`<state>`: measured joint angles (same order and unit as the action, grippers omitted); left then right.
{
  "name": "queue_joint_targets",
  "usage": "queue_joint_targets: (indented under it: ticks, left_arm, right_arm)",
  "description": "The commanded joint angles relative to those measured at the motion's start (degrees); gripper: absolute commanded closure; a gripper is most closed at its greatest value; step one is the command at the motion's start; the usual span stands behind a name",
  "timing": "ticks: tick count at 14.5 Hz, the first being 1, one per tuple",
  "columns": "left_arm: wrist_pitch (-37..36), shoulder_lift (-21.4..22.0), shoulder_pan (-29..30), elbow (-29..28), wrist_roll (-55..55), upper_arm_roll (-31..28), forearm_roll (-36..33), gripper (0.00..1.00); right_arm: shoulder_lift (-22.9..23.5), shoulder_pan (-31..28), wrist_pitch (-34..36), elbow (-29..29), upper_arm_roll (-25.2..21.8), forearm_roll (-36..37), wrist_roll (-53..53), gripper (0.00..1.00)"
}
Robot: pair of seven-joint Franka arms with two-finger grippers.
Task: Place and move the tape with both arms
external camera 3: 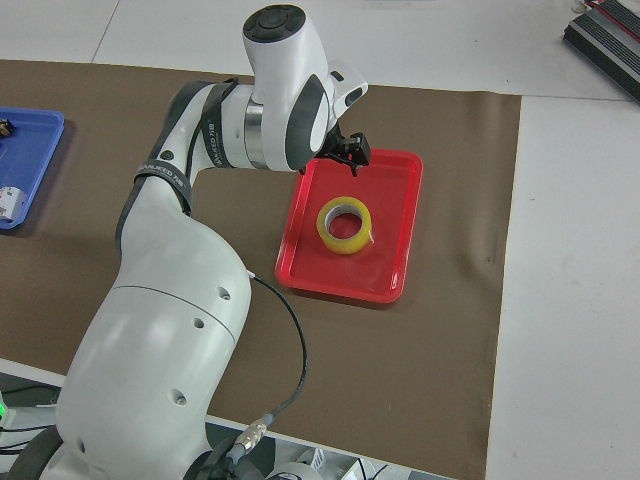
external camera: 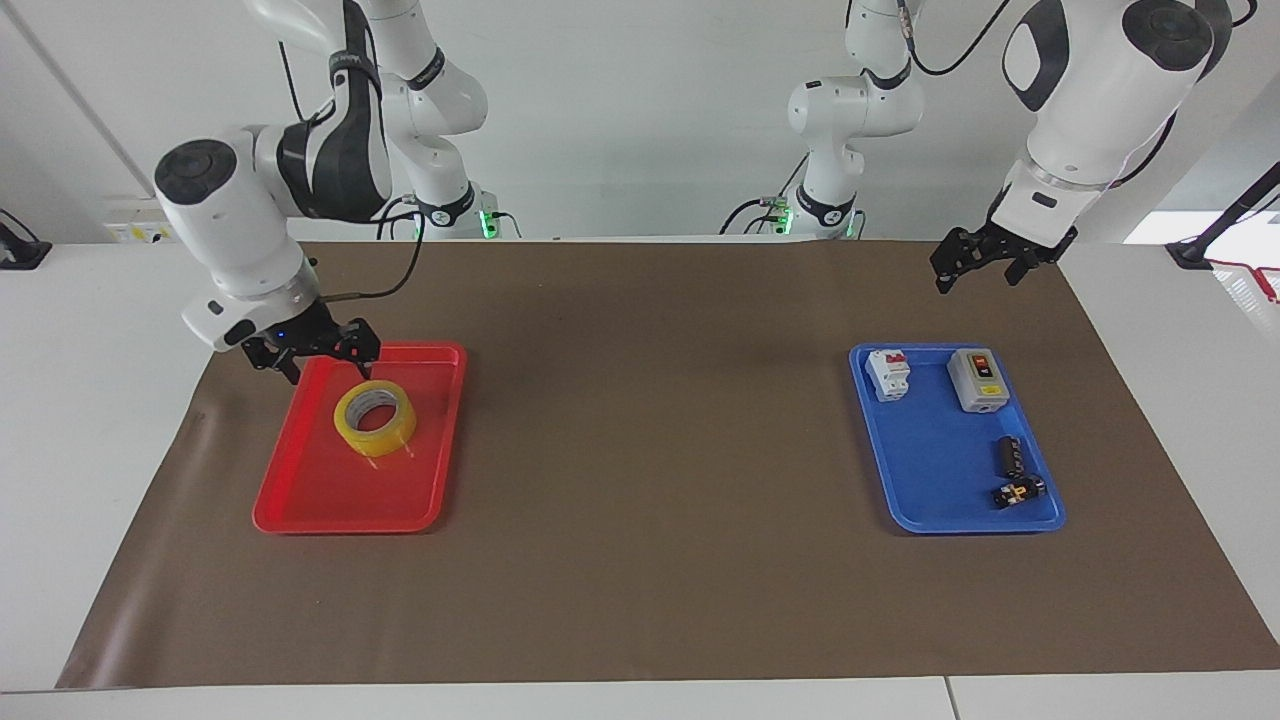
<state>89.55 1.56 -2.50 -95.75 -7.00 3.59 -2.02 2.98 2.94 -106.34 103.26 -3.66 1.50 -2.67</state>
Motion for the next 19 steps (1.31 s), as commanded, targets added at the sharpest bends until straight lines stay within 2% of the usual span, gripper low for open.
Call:
queue_joint_targets:
  ticks: [1,4,7,8,9,12,19]
  left_arm:
    - [1.07,1.34,0.56,-1.55,0.5,0.19,-0.44,0.0]
    - [1.07,1.34,0.56,-1.55,0.5,0.19,-0.44,0.0]
    - [1.07,1.34,0.56,-1.55,0.5,0.19,-0.44,0.0]
    - [1.07,1.34,0.56,-1.55,0.5,0.19,-0.44,0.0]
    - [1.07,1.34,0.56,-1.55,0.5,0.19,-0.44,0.0]
    - [1.07,1.34,0.56,-1.55,0.5,0.19,-0.44,0.0]
    - [1.07,1.34,0.56,-1.55,0.5,0.19,-0.44,0.0]
  right_arm:
    - [-0.25,-0.31,6.56,-6.83,0.06,0.34,1.52,0.0]
    - [-2.62,-0.83,17.18,-12.36,-0.29,0.52,1.52,0.0]
    - [-2.11,-1.27,25.64,-18.78,-0.47,1.31,-2.06,0.0]
    - [-2.54,-0.75,25.22,-17.58,-0.47,1.31,-2.25,0.0]
    - [-4.02,-0.22,23.91,-13.91,-0.38,1.4,-1.38,0.0]
    - [-4.39,-1.1,20.05,-12.83,-0.12,0.43,-0.58,0.0]
    - [-4.04,-0.57,20.21,-14.31,0.23,1.13,-1.2,0.0]
